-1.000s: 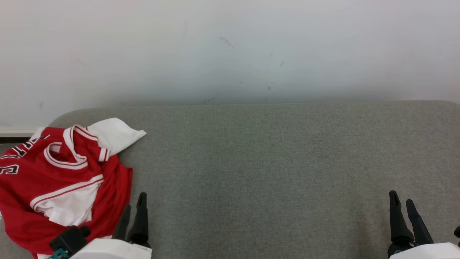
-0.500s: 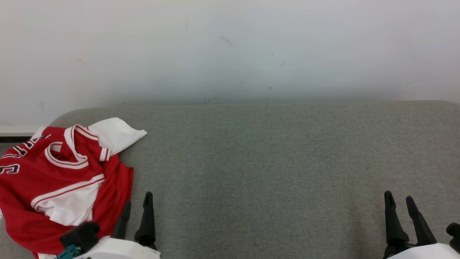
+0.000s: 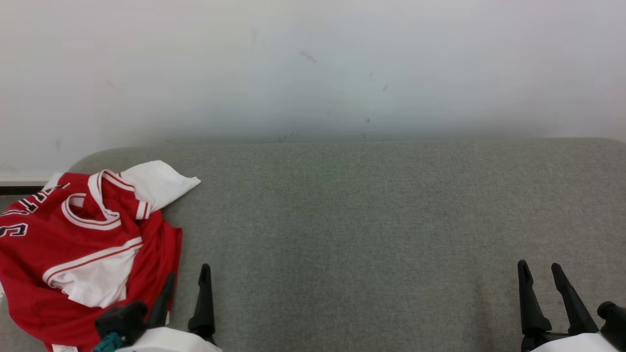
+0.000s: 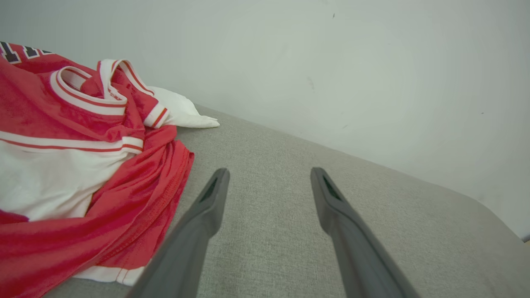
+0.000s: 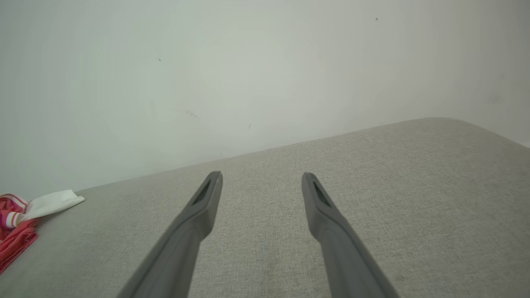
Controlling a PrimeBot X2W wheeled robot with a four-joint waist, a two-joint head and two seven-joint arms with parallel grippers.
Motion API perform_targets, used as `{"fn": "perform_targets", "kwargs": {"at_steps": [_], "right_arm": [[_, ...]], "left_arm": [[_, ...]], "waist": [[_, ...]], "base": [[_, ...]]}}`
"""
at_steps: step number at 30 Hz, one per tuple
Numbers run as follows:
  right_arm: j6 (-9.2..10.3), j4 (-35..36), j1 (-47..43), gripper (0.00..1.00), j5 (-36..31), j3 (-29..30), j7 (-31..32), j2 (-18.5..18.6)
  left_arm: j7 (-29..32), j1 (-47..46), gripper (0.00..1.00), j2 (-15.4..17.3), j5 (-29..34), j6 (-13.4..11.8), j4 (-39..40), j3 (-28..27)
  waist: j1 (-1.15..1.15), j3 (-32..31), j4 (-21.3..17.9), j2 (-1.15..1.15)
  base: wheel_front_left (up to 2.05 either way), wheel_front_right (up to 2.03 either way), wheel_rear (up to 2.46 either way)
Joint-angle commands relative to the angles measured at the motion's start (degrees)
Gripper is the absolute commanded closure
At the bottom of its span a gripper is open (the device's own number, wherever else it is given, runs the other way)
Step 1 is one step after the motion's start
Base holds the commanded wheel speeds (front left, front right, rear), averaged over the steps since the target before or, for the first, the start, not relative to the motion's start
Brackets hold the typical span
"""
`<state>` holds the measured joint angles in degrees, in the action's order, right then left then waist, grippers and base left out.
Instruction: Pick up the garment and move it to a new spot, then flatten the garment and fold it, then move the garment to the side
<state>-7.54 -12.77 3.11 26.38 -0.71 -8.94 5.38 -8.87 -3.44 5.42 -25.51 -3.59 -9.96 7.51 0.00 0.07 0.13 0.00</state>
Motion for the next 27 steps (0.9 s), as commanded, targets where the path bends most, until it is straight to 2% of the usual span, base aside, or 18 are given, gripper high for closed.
{"fn": "perform_targets", "kwargs": {"at_steps": [1, 10, 27], "right_arm": [[0.06, 0.3, -0.1, 0.00, -1.6, -0.1, -0.5, 0.5], [0.07, -0.4, -0.3, 0.00, -5.9, -0.6, -1.8, 0.8], [0.08, -1.8, -1.0, 0.00, -11.8, 0.0, -3.9, 0.8]], "left_arm": [[-0.6, 0.1, 0.00, 0.6, 1.6, -0.3, 0.7, 0.1], [-1.8, 0.6, 0.00, 1.2, 6.3, -1.5, 1.1, 1.2], [-4.0, 2.1, 0.00, 0.7, 13.0, -1.5, 0.3, 1.8]], "waist": [[0.00, 0.0, 0.0, 0.00], [0.00, -0.1, 0.1, 0.00], [0.00, -0.5, 0.1, 0.00]], "base": [[0.00, 0.00, 0.00], [0.00, 0.00, 0.00], [0.00, 0.00, 0.00]]}}
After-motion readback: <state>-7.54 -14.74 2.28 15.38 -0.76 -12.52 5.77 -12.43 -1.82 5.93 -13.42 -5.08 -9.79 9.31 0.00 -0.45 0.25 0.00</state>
